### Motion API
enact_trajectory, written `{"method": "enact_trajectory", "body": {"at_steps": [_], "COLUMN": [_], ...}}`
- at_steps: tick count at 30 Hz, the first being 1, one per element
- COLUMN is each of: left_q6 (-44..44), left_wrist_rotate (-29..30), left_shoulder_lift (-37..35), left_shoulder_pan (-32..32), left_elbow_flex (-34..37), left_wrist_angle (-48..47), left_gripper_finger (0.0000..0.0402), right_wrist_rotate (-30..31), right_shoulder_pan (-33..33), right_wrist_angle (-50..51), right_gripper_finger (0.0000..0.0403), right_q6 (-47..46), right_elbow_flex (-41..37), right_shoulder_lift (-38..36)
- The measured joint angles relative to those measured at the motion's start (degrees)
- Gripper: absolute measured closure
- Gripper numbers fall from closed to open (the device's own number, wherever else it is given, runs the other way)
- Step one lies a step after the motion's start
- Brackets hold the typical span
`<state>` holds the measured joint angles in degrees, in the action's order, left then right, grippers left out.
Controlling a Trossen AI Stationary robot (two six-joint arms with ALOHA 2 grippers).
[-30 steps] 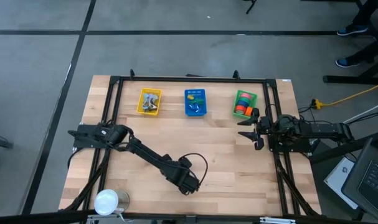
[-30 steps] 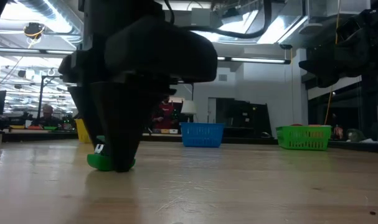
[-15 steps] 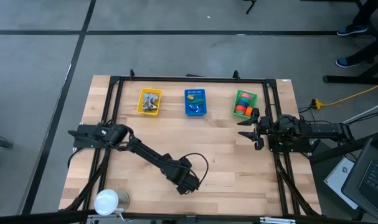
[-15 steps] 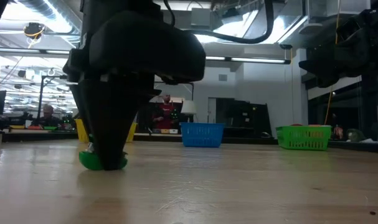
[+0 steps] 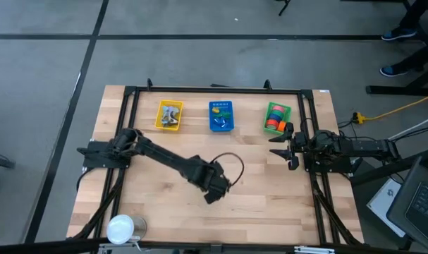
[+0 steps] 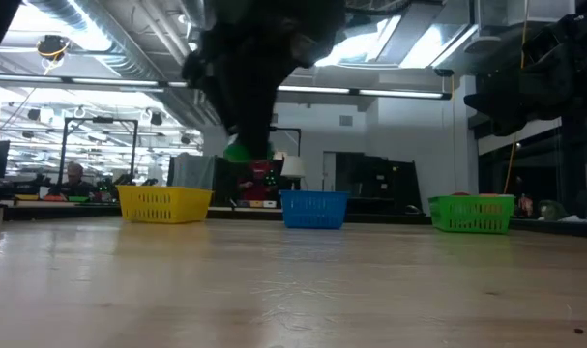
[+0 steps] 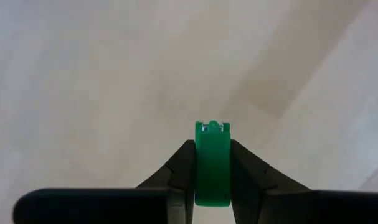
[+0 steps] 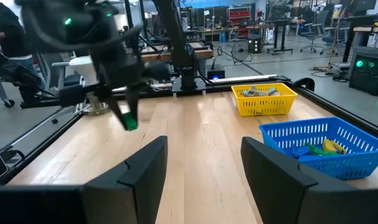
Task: Pick and place Stapler, Stapler remover, tape
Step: Put the green stapler into the blue basket
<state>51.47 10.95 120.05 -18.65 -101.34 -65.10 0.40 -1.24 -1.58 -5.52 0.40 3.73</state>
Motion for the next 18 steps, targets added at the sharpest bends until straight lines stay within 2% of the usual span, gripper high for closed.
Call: {"method": "enact_trajectory", "body": {"at_steps": [10,18], "left_q6": [-11.95,-21.26], "left_wrist_rotate": [5.21,5.68], "left_shoulder_lift": [-3.02,-3.02], "left_shoulder_pan": [7.02,12.56], "left_elbow_flex": [0.0,-0.01], "left_wrist_angle": [2.44,8.06], "left_gripper_finger": [0.0344,0.0344], "right_wrist_rotate": [0.0,0.0], "right_shoulder_pan": [-0.01,0.0], "right_wrist_angle": [0.0,0.0], "right_gripper_finger": [0.0192,0.0192], "right_q6": [-0.02,-0.02], "right_elbow_flex": [0.0,0.0], "right_shoulder_lift": [0.0,0.0]}}
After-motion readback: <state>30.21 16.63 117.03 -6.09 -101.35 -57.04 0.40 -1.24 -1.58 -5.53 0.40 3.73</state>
